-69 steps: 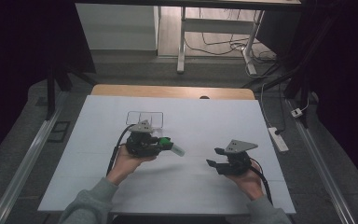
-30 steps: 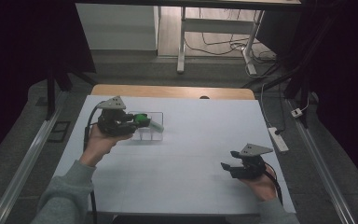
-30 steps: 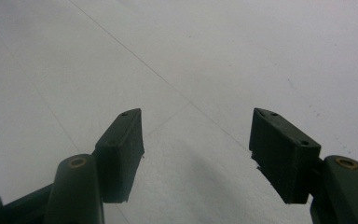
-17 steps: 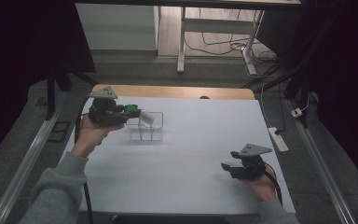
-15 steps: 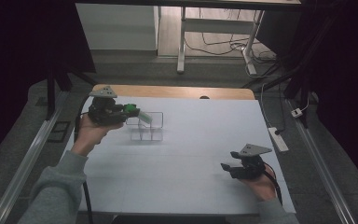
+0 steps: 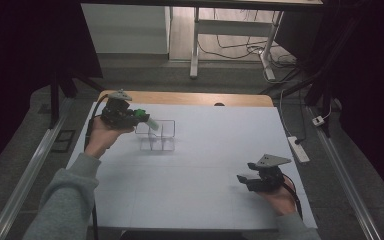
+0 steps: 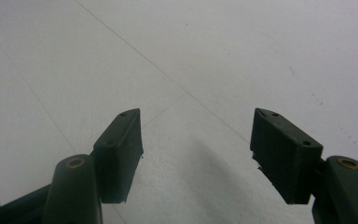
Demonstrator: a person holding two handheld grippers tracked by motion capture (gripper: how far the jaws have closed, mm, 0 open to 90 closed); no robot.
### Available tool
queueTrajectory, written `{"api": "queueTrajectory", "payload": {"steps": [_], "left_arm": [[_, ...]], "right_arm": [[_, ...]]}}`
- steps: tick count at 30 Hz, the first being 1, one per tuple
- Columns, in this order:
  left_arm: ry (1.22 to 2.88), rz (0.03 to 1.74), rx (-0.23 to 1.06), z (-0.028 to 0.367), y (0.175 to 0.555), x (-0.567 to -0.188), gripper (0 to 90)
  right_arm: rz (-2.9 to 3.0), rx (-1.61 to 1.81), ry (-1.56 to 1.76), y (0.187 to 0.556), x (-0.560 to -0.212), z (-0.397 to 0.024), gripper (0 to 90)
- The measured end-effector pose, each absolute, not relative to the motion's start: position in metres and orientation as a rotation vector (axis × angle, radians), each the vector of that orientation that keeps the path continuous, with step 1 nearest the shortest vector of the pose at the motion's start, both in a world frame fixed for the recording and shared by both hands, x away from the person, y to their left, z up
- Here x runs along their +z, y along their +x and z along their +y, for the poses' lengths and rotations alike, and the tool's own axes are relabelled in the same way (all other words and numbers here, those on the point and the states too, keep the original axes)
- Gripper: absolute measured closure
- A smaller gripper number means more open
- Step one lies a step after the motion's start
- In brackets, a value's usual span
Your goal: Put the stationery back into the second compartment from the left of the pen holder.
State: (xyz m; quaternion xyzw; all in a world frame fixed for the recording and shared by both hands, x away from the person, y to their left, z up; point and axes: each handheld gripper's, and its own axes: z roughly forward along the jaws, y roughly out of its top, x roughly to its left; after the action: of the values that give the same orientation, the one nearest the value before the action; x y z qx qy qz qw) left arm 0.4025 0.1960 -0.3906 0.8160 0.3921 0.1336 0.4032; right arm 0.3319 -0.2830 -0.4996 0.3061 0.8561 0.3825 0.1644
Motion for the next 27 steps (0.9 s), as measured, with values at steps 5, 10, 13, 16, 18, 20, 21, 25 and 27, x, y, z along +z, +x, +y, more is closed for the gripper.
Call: {"api": "queueTrajectory", "payload": {"steps": [5, 10, 13, 16, 18, 20, 21, 25, 27], "left_arm": [[2.097, 1.001, 0.330, 0.187, 0.411, -0.396, 70.3], [2.114, 1.006, 0.325, 0.183, 0.414, -0.400, 70.1], [2.114, 1.014, 0.320, 0.183, 0.415, -0.401, 69.8], [2.124, 1.012, 0.301, 0.182, 0.417, -0.403, 59.9], [2.123, 1.004, 0.324, 0.182, 0.415, -0.403, 47.6], [2.113, 0.986, 0.334, 0.182, 0.412, -0.403, 46.8], [2.108, 0.980, 0.341, 0.182, 0.410, -0.403, 46.3], [2.096, 0.954, 0.344, 0.186, 0.399, -0.406, 43.0], [2.090, 0.946, 0.341, 0.188, 0.393, -0.409, 42.2]], "right_arm": [[2.446, 1.086, 0.869, 0.332, -0.500, -0.283, 33.1], [2.447, 1.085, 0.870, 0.332, -0.500, -0.283, 33.0], [2.448, 1.085, 0.869, 0.332, -0.500, -0.283, 32.8], [2.450, 1.079, 0.869, 0.332, -0.500, -0.283, 32.6], [2.450, 1.080, 0.869, 0.332, -0.500, -0.282, 32.5], [2.448, 1.080, 0.870, 0.332, -0.500, -0.283, 32.4], [2.447, 1.083, 0.872, 0.332, -0.500, -0.283, 32.3], [2.440, 1.087, 0.874, 0.332, -0.500, -0.284, 32.2], [2.435, 1.088, 0.877, 0.332, -0.499, -0.285, 32.2]]}}
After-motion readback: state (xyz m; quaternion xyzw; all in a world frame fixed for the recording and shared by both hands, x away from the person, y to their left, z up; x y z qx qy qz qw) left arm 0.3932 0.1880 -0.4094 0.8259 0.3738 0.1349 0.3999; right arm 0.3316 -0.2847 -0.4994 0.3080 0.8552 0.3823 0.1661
